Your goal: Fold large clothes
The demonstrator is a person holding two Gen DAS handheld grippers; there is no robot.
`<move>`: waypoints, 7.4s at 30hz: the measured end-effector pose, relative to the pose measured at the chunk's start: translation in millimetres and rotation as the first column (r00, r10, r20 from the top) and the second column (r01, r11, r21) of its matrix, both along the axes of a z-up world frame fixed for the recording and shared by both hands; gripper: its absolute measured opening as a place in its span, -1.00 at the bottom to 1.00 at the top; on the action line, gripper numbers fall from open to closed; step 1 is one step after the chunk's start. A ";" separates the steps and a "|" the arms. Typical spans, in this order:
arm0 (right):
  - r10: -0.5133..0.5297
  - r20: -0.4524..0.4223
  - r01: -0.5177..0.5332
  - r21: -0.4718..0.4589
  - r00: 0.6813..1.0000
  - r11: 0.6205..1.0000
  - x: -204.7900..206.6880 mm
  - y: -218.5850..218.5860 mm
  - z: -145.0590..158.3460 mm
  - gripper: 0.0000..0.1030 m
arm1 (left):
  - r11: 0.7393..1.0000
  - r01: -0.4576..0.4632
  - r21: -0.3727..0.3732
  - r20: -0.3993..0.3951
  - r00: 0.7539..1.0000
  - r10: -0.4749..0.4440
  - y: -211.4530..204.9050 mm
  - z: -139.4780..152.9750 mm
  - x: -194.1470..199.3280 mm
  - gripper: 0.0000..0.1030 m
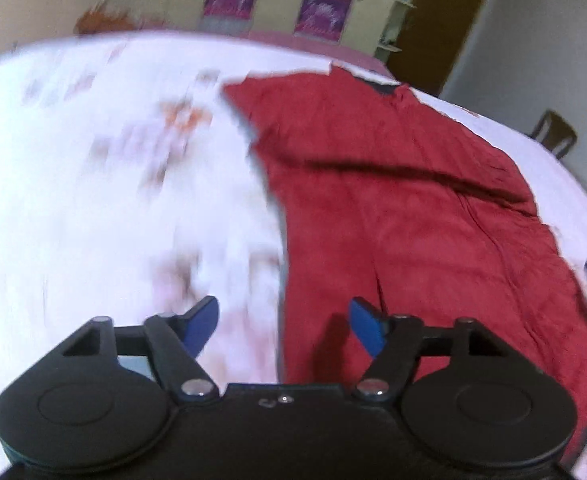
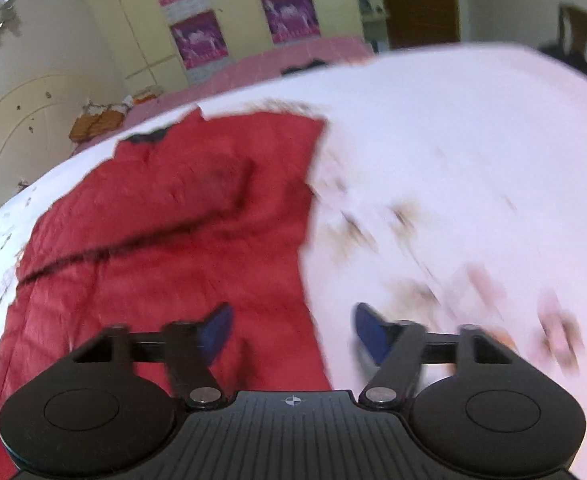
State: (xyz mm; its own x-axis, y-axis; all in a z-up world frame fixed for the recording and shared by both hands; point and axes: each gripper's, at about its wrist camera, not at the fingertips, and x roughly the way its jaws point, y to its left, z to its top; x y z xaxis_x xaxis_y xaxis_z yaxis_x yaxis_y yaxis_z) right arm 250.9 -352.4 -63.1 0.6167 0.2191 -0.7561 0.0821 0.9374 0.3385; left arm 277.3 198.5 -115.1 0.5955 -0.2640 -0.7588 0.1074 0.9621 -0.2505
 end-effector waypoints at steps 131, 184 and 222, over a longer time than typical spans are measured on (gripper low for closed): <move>-0.206 0.069 0.184 0.240 0.976 0.953 118.2 7.0 -29.5 0.59 | 0.868 -0.379 -0.320 0.016 0.914 0.405 -52.0 15.1 113.1 0.50; -0.147 0.013 0.130 0.395 0.989 0.910 -39.1 21.6 -23.2 -0.68 | 0.789 -0.391 -0.474 -0.031 0.903 0.429 -58.0 2.7 -12.3 -0.68; 0.119 0.012 -0.120 0.146 0.993 0.982 -30.8 148.4 -17.0 -0.93 | 0.785 -0.431 -0.445 -0.053 0.887 0.458 -71.5 -24.3 -46.7 -0.37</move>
State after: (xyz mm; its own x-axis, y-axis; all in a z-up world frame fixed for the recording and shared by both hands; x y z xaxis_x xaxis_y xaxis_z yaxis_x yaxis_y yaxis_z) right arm 220.1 -204.0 -80.1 0.5820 0.3996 -0.7082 -0.0289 0.8805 0.4731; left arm 230.6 127.0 -139.4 0.7657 -0.2517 -0.5919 -0.2788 0.6994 -0.6581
